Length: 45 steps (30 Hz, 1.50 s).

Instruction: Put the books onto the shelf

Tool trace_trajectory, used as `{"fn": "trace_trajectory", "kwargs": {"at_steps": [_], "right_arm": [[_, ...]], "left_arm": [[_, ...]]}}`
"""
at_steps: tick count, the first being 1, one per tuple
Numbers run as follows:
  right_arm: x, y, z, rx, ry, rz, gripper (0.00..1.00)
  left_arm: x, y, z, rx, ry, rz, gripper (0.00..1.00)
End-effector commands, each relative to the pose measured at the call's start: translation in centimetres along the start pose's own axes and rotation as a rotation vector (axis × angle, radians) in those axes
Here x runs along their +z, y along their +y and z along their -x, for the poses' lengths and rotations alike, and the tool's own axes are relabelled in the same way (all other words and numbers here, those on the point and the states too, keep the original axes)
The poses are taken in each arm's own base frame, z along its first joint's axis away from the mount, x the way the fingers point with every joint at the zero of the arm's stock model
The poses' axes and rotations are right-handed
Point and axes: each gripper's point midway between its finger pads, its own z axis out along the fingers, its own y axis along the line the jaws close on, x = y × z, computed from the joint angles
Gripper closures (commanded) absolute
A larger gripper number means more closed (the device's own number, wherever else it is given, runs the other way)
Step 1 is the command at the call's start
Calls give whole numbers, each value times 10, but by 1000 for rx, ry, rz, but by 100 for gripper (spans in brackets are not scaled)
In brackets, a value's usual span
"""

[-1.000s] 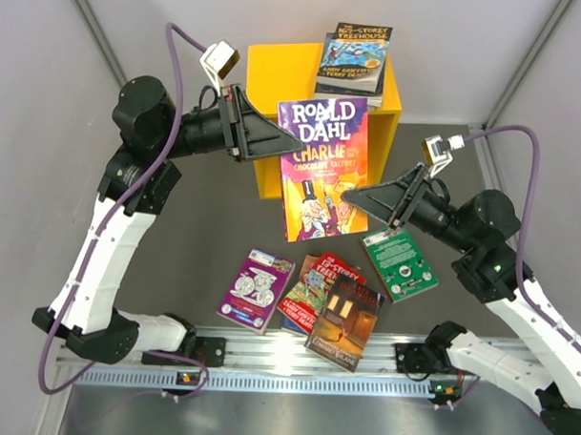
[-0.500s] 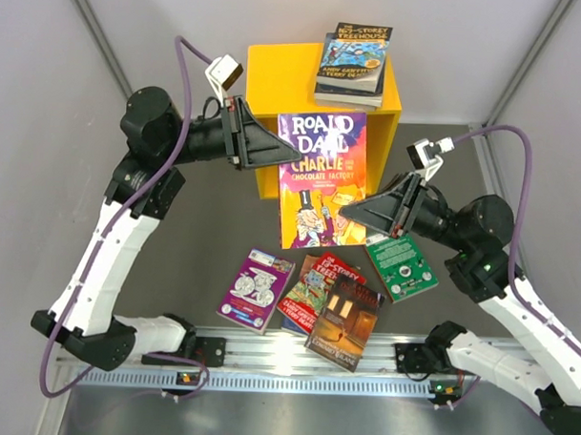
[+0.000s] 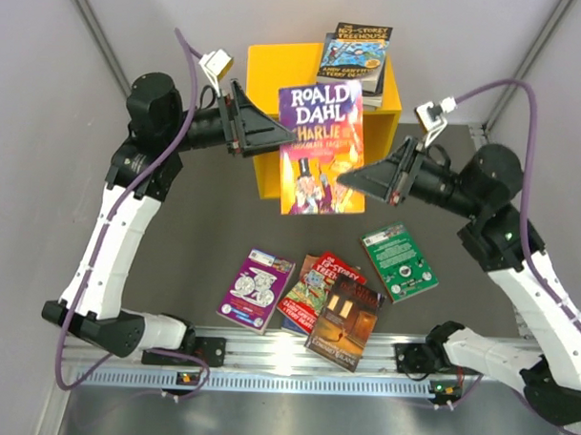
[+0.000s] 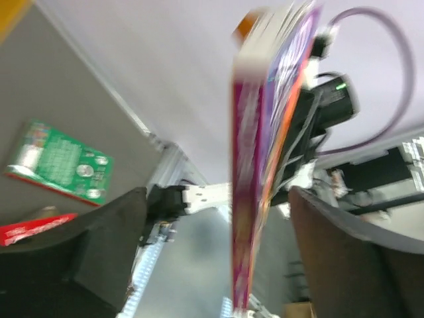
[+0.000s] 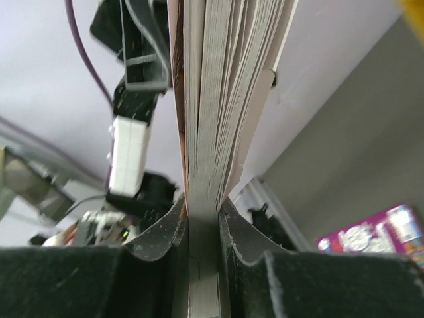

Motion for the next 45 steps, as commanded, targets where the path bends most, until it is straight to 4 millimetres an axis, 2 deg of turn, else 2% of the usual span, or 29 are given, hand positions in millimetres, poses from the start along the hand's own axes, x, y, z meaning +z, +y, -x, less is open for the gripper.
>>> {"fn": "trace_trajectory", "kwargs": {"at_steps": [1,2,3,4,5,7,8,9,10,11,12,13,14,16,17,19,20,22,23,32,43,45], "right_arm": [[-3,-10,44,-142,-65,-119,100],[-1,-13,67,-155,-105,-139,100],[0,-14,76,-157,-109,-141,100],[-2,-2,92,-185,-138,-125,100],[3,-19,110,-175,-154,-162,100],[7,-20,129,-187,-159,-155,100],[12,-24,151,-202,-179,-160,100],[15,-24,160,-202,-175,-148,100],[18,-25,169,-203,-180,-142,100],[16,-7,185,-244,-210,-113,100],[28,-27,196,-200,-193,-123,100],[27,-11,209,-233,-217,-92,100],[33,-34,224,-203,-224,-110,100],[36,-36,239,-168,-236,-82,100],[38,-47,254,-172,-256,-68,100],[41,-60,263,-113,-253,-46,100],[44,-78,272,-96,-253,-49,100],[48,-94,277,-76,-247,-56,100],[51,-109,279,-63,-242,-67,100],[58,-175,292,7,-271,-146,100],[49,-208,286,61,-249,-214,100],[49,-212,283,71,-241,-222,97]], "left_arm": [[-23,10,10,69,-59,90,1],[-30,20,9,56,-61,123,1],[-35,22,8,59,-70,140,1],[-38,28,6,70,-71,165,1],[-42,33,7,71,-84,191,1],[-51,42,3,61,-113,264,1],[-53,45,2,67,-123,282,1],[-57,41,-2,78,-133,284,1],[-59,51,-4,62,-145,314,1],[-60,53,-6,61,-147,321,1],[-62,56,-11,57,-149,329,1],[-63,58,-13,51,-150,335,1],[-64,59,-15,49,-150,338,1],[-66,62,-20,45,-152,346,1],[-67,63,-21,46,-156,353,1],[-69,64,-25,45,-156,355,1],[-69,65,-26,47,-154,355,1],[-68,68,-27,41,-154,357,1],[-67,68,-25,45,-161,346,2],[-57,81,-15,48,-156,328,2],[-50,103,-9,42,-148,344,3],[-50,107,-10,34,-142,347,3]]}}
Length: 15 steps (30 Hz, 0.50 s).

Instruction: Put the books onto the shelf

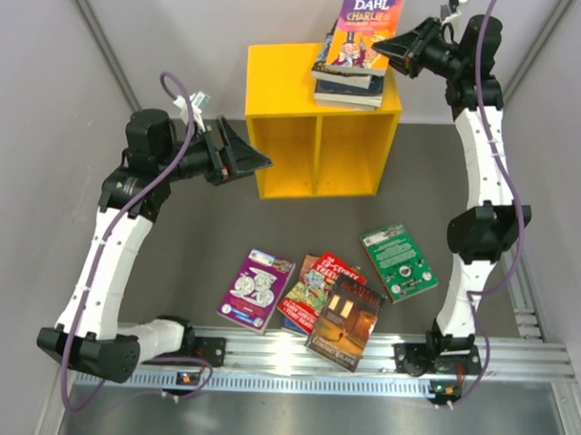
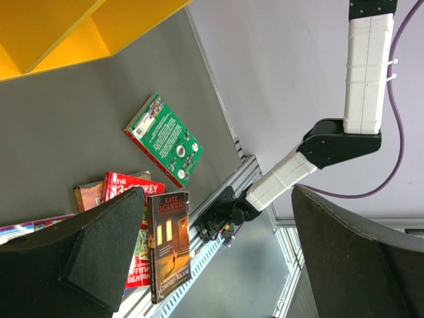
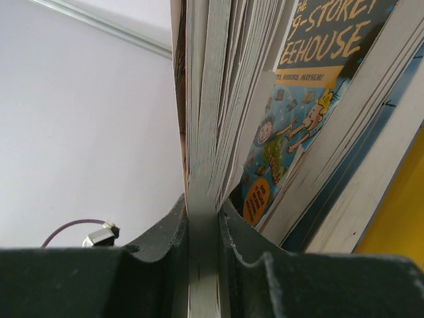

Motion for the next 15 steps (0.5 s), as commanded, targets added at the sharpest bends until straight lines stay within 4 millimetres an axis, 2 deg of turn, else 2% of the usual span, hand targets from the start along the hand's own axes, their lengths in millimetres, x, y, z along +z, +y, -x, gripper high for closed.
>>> {"fn": "trace_trajectory", "kwargs": {"at_steps": [1,2,4,5,7,15], "right_arm": [[-9,19,6,-73,-20,39,93],[-9,19,5,-77,-16,38,80],[-9,15,3,-73,-11,29,71],[-9,15,4,-78,-14,27,62],[-9,12,2,-74,-13,18,54],[-8,15,-7,-102,5,8,51]], "left_arm": [[2,-4,11,69,-38,-36,3],[3,-3,11,69,-35,-35,3],[4,-1,11,66,-32,-32,3],[5,0,11,62,-28,-31,3],[7,3,11,59,-27,-28,3],[9,3,12,53,-27,-34,4]]}}
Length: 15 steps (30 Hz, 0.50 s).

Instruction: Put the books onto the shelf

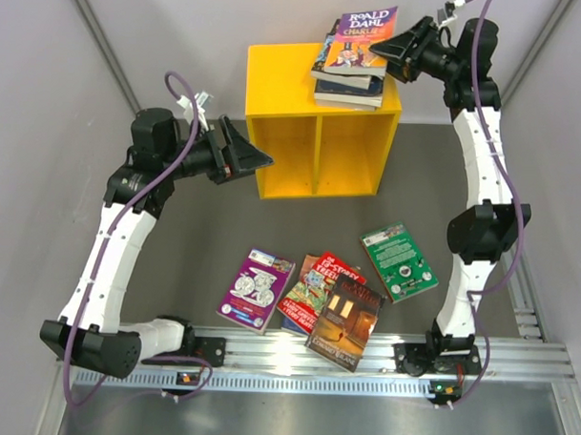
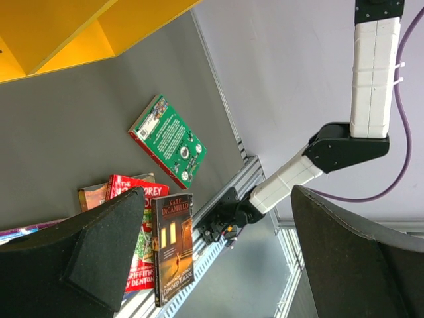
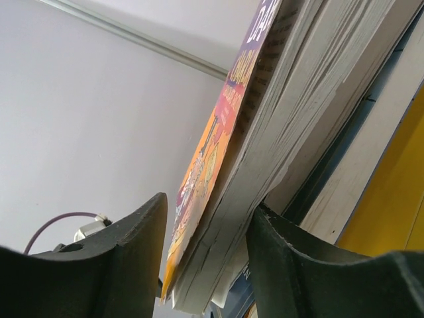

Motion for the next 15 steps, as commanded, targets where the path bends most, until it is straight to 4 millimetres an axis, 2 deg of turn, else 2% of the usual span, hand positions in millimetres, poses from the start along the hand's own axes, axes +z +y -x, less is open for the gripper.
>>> {"fn": "trace_trajectory", "kwargs": {"at_steps": [1,3,6,8,9,15], "right_arm": [[-12,30,-5,-82,-4,19,50],[-17,22,-9,-82,6,-31,46],[-31,10,-5,-128,-20,-122,32],[-48,-1,-5,-149,-33,-212,3],[-53,-11,-10,-137,-19,-256,0],[-76,-22,-22,-203,-2,-362,0]], "left_arm": [[0,-7,9,56,-31,-38,4],[-1,-7,9,53,-31,-38,4],[-2,-7,8,51,-33,-33,5],[-4,-7,6,48,-33,-25,5],[-4,-6,6,48,-33,-23,5],[-6,-4,6,37,-44,2,5]]}}
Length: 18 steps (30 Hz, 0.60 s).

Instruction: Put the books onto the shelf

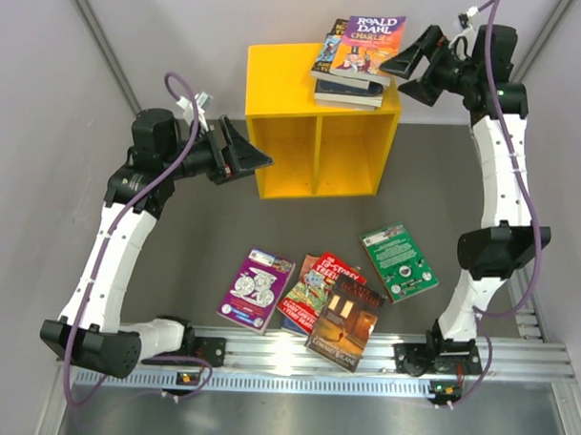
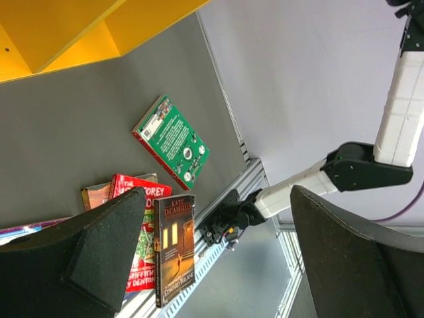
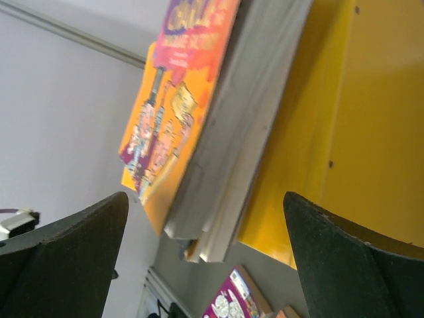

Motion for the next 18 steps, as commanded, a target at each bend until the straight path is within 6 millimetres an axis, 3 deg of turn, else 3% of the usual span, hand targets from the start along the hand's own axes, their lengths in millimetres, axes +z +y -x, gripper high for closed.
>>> {"fn": "trace_trajectory", "kwargs": {"at_steps": [1,3,6,7,9,10,11,12,14,15,17,18], "right_arm": [[-28,-8,-10,-82,1,-97,0],[-32,-13,-13,-86,-1,-123,0],[-45,-6,-12,-123,-35,-133,0],[-56,5,-10,-150,-59,-119,0],[-60,3,-9,-168,-94,-129,0],[-73,16,-7,-183,-130,-119,0],[-73,10,-4,-184,-163,-138,0],[-86,23,-1,-202,-204,-122,0],[-91,27,6,-201,-265,-121,0],[-100,36,9,-206,-299,-110,0],[-108,37,18,-208,-355,-139,1],[-112,38,22,-210,-377,-152,3]], "left_arm": [[-8,-7,7,41,-47,-6,5],[-8,-5,11,38,-64,15,6],[-7,3,23,33,-119,79,7],[-7,4,28,37,-139,92,7],[-7,6,41,35,-187,121,10],[-6,8,53,38,-227,145,12],[-5,7,60,37,-250,150,18],[1,6,71,45,-271,139,21],[4,-7,92,61,-313,107,24],[16,-1,102,52,-312,107,27],[19,-20,131,81,-376,68,33],[33,-10,142,63,-376,79,45]]}}
